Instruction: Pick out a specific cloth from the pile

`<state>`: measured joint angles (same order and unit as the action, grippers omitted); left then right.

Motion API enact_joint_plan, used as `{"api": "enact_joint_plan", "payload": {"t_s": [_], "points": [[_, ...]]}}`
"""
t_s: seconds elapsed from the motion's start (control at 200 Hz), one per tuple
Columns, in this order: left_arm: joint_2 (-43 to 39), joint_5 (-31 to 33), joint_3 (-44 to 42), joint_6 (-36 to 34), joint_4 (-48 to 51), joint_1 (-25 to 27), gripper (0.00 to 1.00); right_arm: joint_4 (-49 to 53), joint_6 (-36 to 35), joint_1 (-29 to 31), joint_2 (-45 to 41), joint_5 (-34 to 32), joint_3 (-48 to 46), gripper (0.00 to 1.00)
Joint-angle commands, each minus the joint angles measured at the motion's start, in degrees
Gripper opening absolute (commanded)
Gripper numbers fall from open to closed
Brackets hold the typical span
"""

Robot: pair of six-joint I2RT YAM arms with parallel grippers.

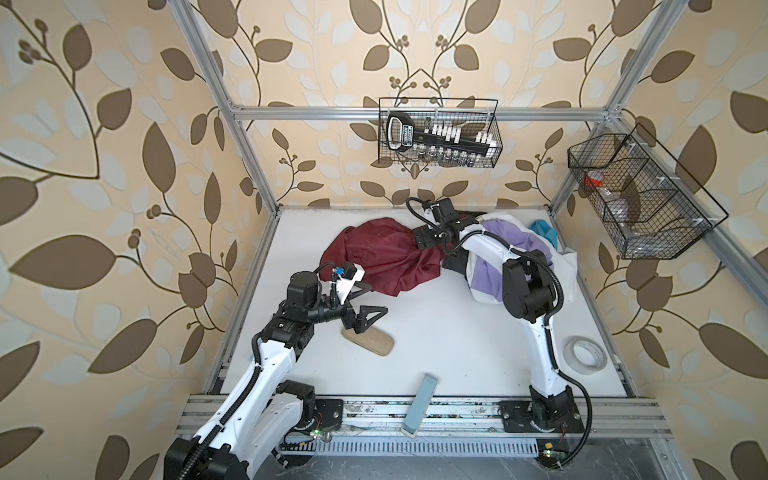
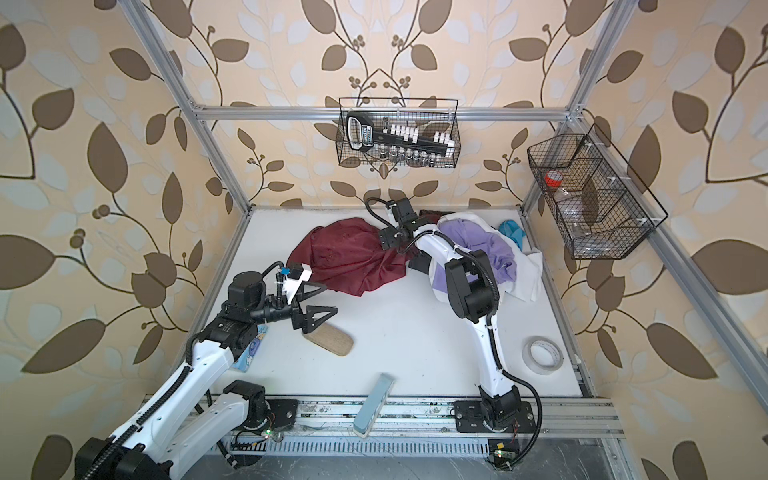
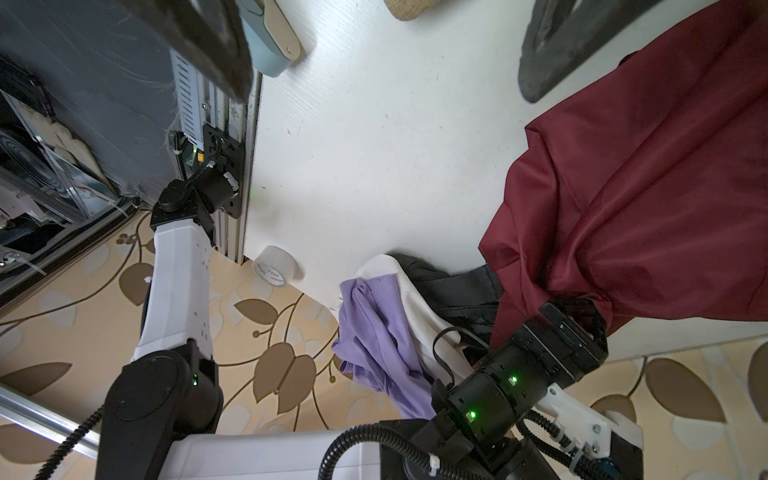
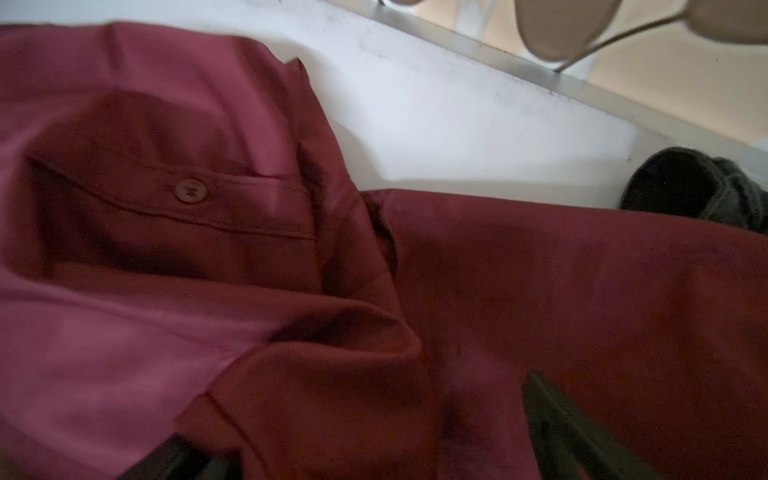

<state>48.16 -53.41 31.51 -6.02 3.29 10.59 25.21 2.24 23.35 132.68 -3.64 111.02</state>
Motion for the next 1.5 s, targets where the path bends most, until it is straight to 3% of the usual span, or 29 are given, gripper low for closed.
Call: {"api": "enact_joint_plan", "payload": {"t_s": [0.0,0.475,0.94,1.21,1.494], "points": [[0.15,-0.19,0.66,-1.19,-0.38,0.75,0.99,4.28,-0.4,-0.22,3.57,-2.66,2.13,1.0],[0.3,-0.29,0.74,-1.28,-0.3,0.73,0.99,7.85,1.69,-0.26,11.55,7.5,5.34,0.97],[0.2,-0.3,0.75,-1.28,-0.21,0.73,0.99,8.97,2.29,1.14,12.45,11.6,2.75,0.0],[-0.12,-0.26,0.68,-1.19,-0.26,0.75,0.99,7.49,2.67,4.55,9.07,14.09,2.2,0.0],[-0.55,-0.03,0.53,-1.14,-0.48,0.75,0.99,-0.63,8.08,6.78,3.85,20.19,2.93,0.0]]}}
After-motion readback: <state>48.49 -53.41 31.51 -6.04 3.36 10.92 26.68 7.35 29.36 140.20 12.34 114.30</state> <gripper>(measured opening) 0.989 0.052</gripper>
